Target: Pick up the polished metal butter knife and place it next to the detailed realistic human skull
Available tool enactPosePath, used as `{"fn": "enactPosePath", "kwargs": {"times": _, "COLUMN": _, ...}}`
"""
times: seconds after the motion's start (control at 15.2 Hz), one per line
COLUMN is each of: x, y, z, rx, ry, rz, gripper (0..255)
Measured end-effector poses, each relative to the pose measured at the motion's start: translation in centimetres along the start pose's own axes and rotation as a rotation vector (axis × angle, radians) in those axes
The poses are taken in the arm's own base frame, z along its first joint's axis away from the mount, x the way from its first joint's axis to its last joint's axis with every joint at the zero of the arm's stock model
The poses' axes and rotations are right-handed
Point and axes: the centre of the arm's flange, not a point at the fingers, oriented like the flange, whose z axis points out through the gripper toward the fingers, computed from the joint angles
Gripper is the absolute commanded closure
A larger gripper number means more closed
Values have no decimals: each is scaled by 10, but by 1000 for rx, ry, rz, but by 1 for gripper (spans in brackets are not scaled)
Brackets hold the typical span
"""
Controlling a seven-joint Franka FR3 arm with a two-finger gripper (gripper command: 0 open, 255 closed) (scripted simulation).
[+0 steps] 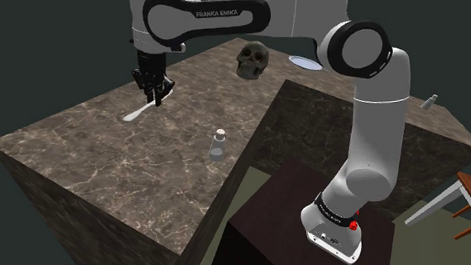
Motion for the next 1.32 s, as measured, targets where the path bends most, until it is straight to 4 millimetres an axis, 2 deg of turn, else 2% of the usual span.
{"fn": "enactPosePath", "kwargs": {"times": 1.32, "x": -1, "y": 0, "z": -106, "rx": 0, "ry": 0, "rz": 0, "gripper": 255}}
